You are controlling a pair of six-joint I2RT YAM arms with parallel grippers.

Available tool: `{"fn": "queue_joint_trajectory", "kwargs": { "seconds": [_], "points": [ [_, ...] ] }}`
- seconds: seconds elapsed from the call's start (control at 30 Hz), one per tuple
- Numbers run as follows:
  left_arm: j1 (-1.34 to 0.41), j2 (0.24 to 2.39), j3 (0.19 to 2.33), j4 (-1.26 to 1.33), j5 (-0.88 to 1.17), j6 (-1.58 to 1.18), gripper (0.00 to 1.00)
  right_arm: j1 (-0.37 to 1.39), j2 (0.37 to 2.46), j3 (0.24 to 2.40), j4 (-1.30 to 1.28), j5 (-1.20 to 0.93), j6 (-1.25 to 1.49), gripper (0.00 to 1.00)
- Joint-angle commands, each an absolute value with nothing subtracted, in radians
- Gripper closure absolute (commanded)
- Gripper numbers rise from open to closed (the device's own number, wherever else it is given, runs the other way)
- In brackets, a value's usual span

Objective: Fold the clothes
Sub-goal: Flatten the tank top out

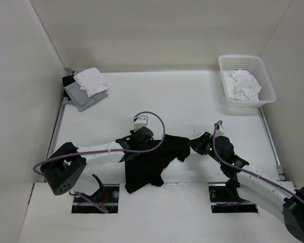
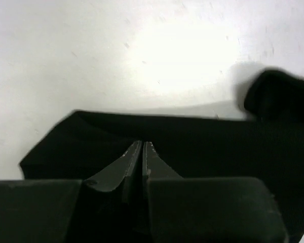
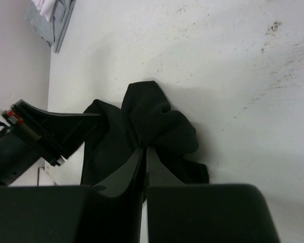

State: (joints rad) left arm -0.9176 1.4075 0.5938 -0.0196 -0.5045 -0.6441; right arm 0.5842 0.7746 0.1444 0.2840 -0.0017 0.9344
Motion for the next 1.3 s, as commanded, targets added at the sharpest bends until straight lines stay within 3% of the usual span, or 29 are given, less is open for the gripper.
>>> {"fn": "queue_joint_trajectory", "kwargs": {
  "seconds": [0.0,0.17,0.2,0.3,0.4,0.5,0.67,0.7,0.77,0.83,0.87,0.97,1.03,1.2,1.27],
  "points": [
    [-0.773,1.289,0.702,0.044,-0.487,-0.602,0.98,0.550,0.839,0.326,0.331,0.000,0.875,0.96],
    [-0.483,1.275,0.992,0.150,-0.289,-0.662,1.00,0.479,1.060,0.814,0.336,-0.050,0.756,0.99],
    [-0.431,1.270,1.128,0.162,-0.250,-0.679,1.00,0.464,1.104,0.994,0.298,-0.089,0.741,0.99],
    [-0.369,1.261,1.346,0.114,-0.203,-0.661,1.00,0.458,1.134,1.220,0.189,-0.120,0.715,0.98],
    [-0.322,1.227,1.463,0.078,-0.186,-0.646,0.98,0.467,1.089,1.301,0.112,-0.106,0.684,0.98],
    [-0.292,1.162,1.409,0.060,-0.182,-0.652,0.96,0.499,1.002,1.199,0.081,-0.103,0.710,0.97],
    [-0.301,0.939,0.960,0.080,-0.238,-0.747,0.89,0.559,0.847,0.800,0.077,-0.058,0.817,0.97],
    [-0.300,0.843,0.748,0.071,-0.258,-0.809,0.81,0.567,0.821,0.661,0.071,-0.058,0.851,0.96],
    [-0.279,0.749,0.544,0.061,-0.259,-0.860,0.71,0.570,0.819,0.551,0.068,-0.051,0.886,0.93],
    [-0.243,0.680,0.409,0.034,-0.256,-0.882,0.58,0.571,0.824,0.471,0.075,-0.041,0.923,0.84],
    [-0.214,0.636,0.337,-0.009,-0.244,-0.897,0.55,0.559,0.833,0.407,0.089,-0.032,0.945,0.72],
    [-0.138,0.582,0.246,-0.084,-0.195,-0.908,0.55,0.522,0.825,0.313,0.106,0.006,0.951,0.50],
    [-0.113,0.592,0.226,-0.074,-0.173,-0.904,0.54,0.516,0.796,0.272,0.103,0.029,0.948,0.46],
    [-0.206,0.837,0.262,0.115,-0.175,-0.854,0.46,0.524,0.732,0.230,0.037,0.092,0.939,0.48],
    [-0.310,1.008,0.316,0.239,-0.211,-0.821,0.44,0.551,0.718,0.227,0.005,0.126,0.937,0.67]
  ]
}}
